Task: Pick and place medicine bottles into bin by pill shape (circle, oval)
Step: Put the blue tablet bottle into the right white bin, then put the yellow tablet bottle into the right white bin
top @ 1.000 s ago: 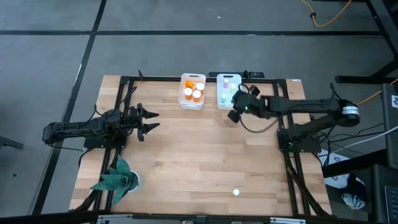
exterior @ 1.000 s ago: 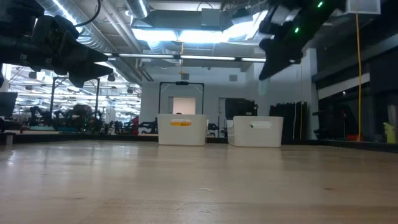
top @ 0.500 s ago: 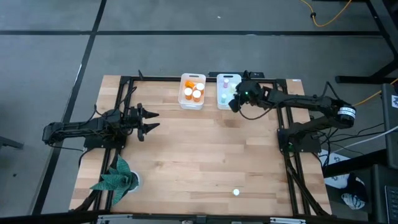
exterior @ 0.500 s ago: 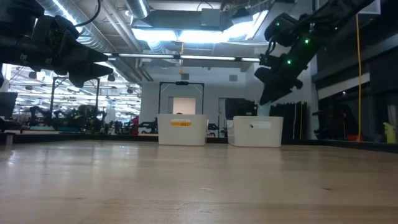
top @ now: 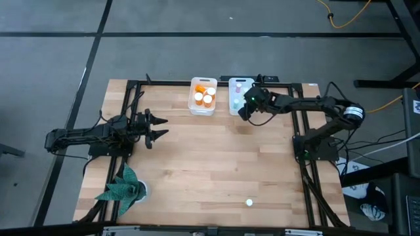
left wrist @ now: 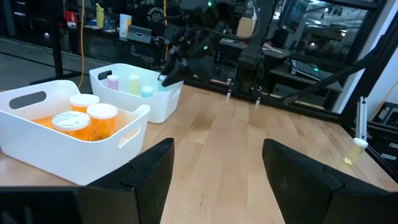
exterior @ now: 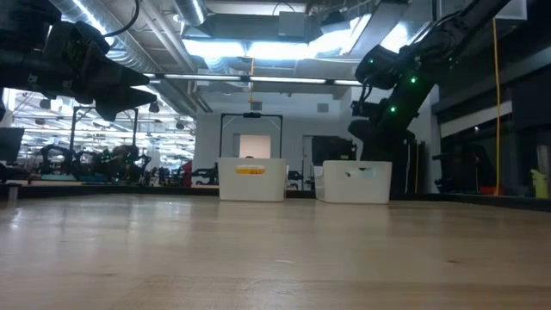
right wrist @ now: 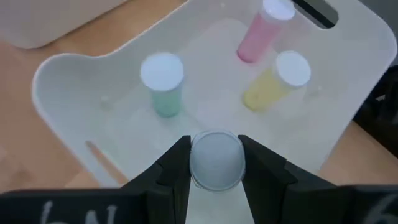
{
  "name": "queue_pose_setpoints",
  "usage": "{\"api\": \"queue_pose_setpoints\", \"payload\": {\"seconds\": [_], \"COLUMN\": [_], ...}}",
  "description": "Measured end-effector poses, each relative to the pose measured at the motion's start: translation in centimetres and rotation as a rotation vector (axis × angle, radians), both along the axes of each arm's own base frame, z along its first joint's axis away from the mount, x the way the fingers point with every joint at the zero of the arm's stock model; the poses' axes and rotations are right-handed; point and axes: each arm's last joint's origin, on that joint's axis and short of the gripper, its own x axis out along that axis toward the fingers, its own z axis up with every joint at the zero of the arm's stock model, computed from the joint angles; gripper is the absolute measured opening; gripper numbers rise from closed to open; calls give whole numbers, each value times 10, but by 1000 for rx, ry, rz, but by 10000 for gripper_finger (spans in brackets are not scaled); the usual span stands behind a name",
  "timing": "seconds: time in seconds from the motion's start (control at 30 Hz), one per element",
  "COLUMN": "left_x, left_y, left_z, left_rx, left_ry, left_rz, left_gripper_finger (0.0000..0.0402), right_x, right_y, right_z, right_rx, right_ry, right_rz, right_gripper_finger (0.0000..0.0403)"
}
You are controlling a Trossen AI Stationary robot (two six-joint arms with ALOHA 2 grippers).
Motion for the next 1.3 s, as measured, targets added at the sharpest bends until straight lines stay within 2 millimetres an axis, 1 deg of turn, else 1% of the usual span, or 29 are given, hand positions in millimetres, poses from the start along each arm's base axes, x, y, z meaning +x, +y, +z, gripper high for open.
{"api": "queue_pose_setpoints", "payload": {"seconds": [0.1,0.17,0.4,0.47,0.57,0.73,0.83,0.9,1.03,1.13,1.23,1.3], "left_x": [0,0,0,0,0,0,0,0,0,0,0,0], "left_y": [0,0,0,0,0,0,0,0,0,0,0,0], "left_z": [0,0,0,0,0,0,0,0,0,0,0,0], "left_rx": [0,0,0,0,0,0,0,0,0,0,0,0], "left_ry": [0,0,0,0,0,0,0,0,0,0,0,0], "left_rz": [0,0,0,0,-1,0,0,0,0,0,0,0], "left_gripper_finger": [237,237,237,237,237,237,237,237,237,237,237,237], "right_x": [2,3,2,3,3,11,16,19,21,20,19,18], "right_y": [-4,-5,-6,-6,-7,-11,-13,-11,-2,12,38,60], "right_z": [-1,-1,-1,-1,1,15,31,41,64,80,89,89], "right_rx": [-16,-20,-16,-16,-23,-42,-35,1,127,264,380,439], "right_ry": [-21,-29,-41,-42,-34,-62,-54,-26,36,86,171,250], "right_rz": [-12,-16,-35,-34,-23,-18,-14,5,2,-34,-12,30], "right_gripper_finger": [125,138,201,211,215,209,204,200,192,184,175,169]}}
